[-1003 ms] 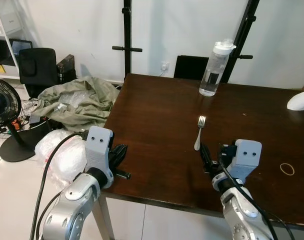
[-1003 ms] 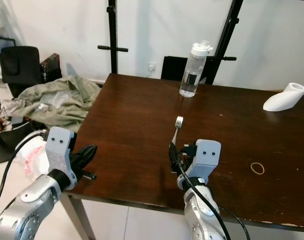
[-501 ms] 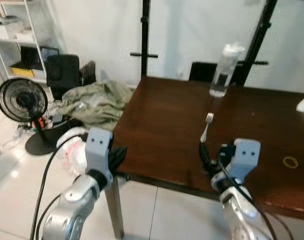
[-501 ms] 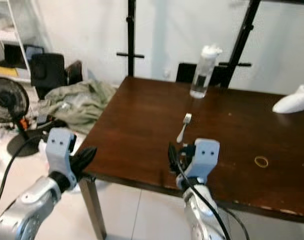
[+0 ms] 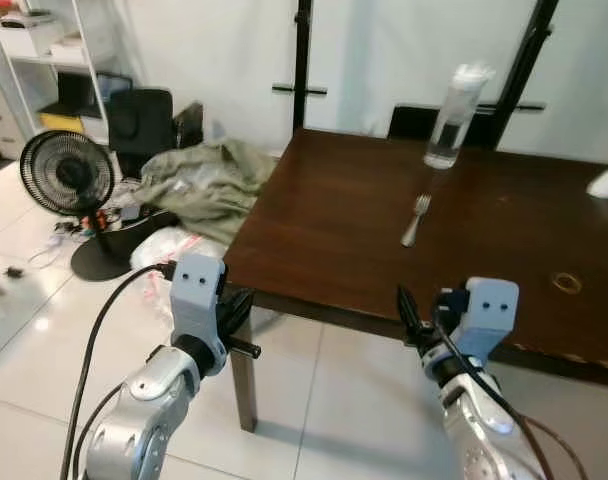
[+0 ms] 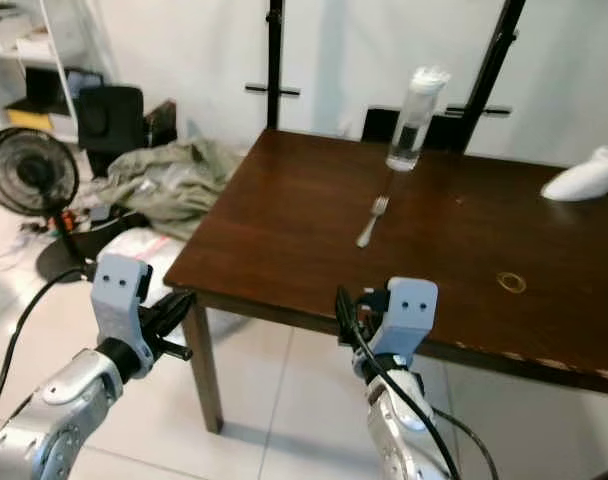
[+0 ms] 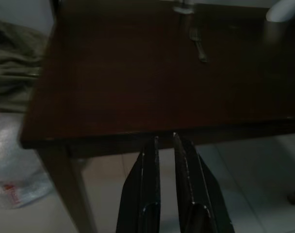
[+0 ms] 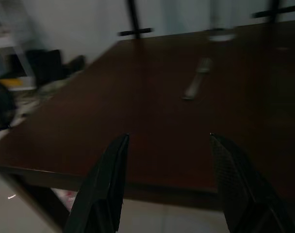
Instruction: Setting the table
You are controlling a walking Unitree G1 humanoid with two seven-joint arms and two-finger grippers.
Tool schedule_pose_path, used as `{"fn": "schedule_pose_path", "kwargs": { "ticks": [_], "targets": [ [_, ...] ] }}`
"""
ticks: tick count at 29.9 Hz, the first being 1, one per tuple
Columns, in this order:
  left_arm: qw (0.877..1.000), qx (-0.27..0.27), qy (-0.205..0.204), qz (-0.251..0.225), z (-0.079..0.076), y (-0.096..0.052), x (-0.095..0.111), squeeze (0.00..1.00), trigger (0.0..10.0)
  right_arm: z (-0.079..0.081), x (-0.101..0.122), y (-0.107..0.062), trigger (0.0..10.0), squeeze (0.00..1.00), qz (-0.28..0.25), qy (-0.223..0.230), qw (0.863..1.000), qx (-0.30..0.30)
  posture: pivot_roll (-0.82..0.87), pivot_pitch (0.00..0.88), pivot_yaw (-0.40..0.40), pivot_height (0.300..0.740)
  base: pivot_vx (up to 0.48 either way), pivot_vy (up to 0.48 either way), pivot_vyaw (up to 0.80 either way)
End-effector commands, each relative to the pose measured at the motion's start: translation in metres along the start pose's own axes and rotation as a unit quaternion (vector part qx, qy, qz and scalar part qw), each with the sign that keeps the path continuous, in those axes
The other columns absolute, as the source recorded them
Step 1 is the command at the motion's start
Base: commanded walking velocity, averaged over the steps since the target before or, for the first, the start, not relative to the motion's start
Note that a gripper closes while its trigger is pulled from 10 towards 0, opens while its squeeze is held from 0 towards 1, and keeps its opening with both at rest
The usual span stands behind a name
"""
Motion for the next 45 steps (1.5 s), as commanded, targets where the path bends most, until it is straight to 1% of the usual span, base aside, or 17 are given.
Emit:
{"fn": "schedule_pose_path", "kwargs": {
  "ticks": [1, 33, 40, 44, 45],
  "targets": [
    [1.000, 0.007, -0.003, 0.010, 0.004, -0.002, -0.006, 0.00, 10.0, 0.003, -0.003, -0.002, 10.0, 0.00, 0.004, 0.002, 1.000, 0.004, 0.07, 0.044, 0.046, 0.740, -0.255, 0.000, 0.00],
    [1.000, 0.010, -0.005, 0.014, 0.006, -0.001, -0.007, 0.00, 10.0, 0.006, -0.004, -0.001, 10.0, 0.00, 0.006, 0.002, 1.000, 0.008, 0.07, 0.038, 0.050, 0.740, -0.254, 0.000, 0.00],
    [0.999, 0.036, -0.021, 0.026, 0.013, 0.001, -0.011, 0.00, 10.0, 0.006, -0.005, -0.001, 10.0, 0.00, 0.008, 0.000, 1.000, 0.008, 0.07, 0.037, 0.050, 0.740, 0.000, 0.000, 0.00],
    [0.999, 0.041, -0.021, 0.027, 0.014, 0.001, -0.010, 0.00, 10.0, 0.007, -0.005, -0.001, 10.0, 0.00, 0.008, 0.001, 1.000, 0.011, 0.07, 0.036, 0.050, 0.740, 0.000, 0.000, 0.00],
    [0.998, 0.043, -0.019, 0.028, 0.015, 0.002, -0.011, 0.00, 10.0, 0.010, -0.006, -0.001, 10.0, 0.00, 0.012, 0.002, 1.000, 0.024, 0.07, 0.035, 0.051, 0.740, 0.000, 0.000, 0.00]
  ]
}}
Point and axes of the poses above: a point about 5 cm out from each wrist's last joint towards the gripper, its own y axis pointing out of the wrist towards the gripper, its own x axis along the axis of the wrist's last joint, z = x × y, the point moved 3 cm from there along y, pointing out of the wrist towards the gripper, and after that the axes turned 5 degrees about -y, right-handed, at the moved point
